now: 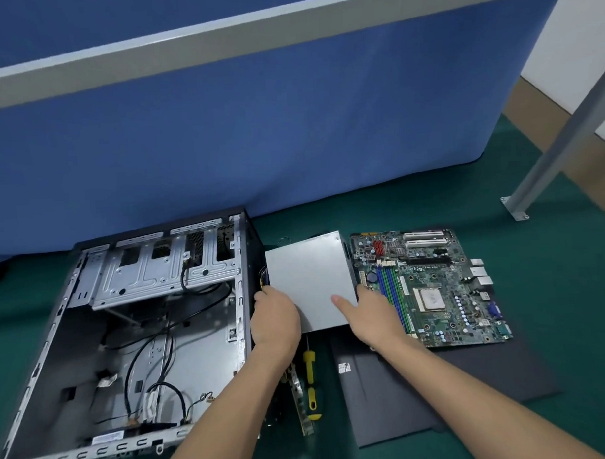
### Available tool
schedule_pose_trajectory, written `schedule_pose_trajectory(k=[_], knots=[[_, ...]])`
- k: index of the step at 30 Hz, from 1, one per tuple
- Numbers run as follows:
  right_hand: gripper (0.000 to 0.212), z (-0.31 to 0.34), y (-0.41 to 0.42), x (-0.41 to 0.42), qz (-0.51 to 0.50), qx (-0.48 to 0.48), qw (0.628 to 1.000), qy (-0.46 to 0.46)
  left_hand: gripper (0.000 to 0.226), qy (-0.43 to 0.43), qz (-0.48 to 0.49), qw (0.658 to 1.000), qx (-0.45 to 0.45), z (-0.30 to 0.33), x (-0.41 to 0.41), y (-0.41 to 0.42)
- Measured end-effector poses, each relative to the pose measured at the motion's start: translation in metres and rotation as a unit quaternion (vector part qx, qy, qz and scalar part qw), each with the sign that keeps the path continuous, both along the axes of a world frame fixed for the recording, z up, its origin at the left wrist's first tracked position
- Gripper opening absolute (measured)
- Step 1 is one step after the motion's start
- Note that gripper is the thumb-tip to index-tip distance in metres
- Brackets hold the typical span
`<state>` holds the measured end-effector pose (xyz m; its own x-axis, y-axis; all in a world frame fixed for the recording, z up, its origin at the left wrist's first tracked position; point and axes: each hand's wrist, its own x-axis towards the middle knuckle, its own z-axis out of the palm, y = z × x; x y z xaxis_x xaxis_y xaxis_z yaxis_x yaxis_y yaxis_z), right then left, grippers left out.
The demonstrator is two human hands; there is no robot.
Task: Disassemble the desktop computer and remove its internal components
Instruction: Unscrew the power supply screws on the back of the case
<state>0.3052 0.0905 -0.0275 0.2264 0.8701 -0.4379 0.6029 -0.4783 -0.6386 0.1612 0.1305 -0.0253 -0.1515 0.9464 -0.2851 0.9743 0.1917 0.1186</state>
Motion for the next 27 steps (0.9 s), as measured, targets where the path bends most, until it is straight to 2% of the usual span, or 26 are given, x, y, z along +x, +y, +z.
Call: schedule_pose_trajectory(k=[4,9,16,20,22,24,27], knots=[[0.064,0.0,0.008,0.003,-0.012,-0.016,1.0,-0.009,0.032,0.078,-0.062,0.995,-0.004,0.002,0.0,-0.001],[0.056,0.004,0.015,-0.005,-0.001,-0.017,0.999,-0.038,0.026,0.178,-0.159,0.971,-0.002,0.007,-0.001,0.0],[0.057,0.0,-0.002,-0.028,-0.015,-0.015,0.998,-0.055,0.02,0.19,-0.241,0.951,0.041,0.007,-0.011,-0.005],[0.061,-0.004,0.0,-0.026,0.019,-0.033,0.996,-0.085,0.02,0.167,-0.3,0.935,0.083,0.006,-0.026,-0.011],[0.063,-0.008,-0.002,-0.025,0.03,-0.043,0.995,-0.084,0.01,0.139,-0.324,0.928,0.122,0.013,-0.031,-0.013],[0.065,-0.012,-0.004,-0.024,0.028,-0.049,0.996,-0.07,0.022,0.078,-0.299,0.928,0.208,0.014,-0.033,-0.016],[0.067,-0.017,-0.004,-0.022,-0.012,-0.05,0.999,-0.008,0.02,-0.003,-0.202,0.947,0.25,0.014,-0.036,-0.014]])
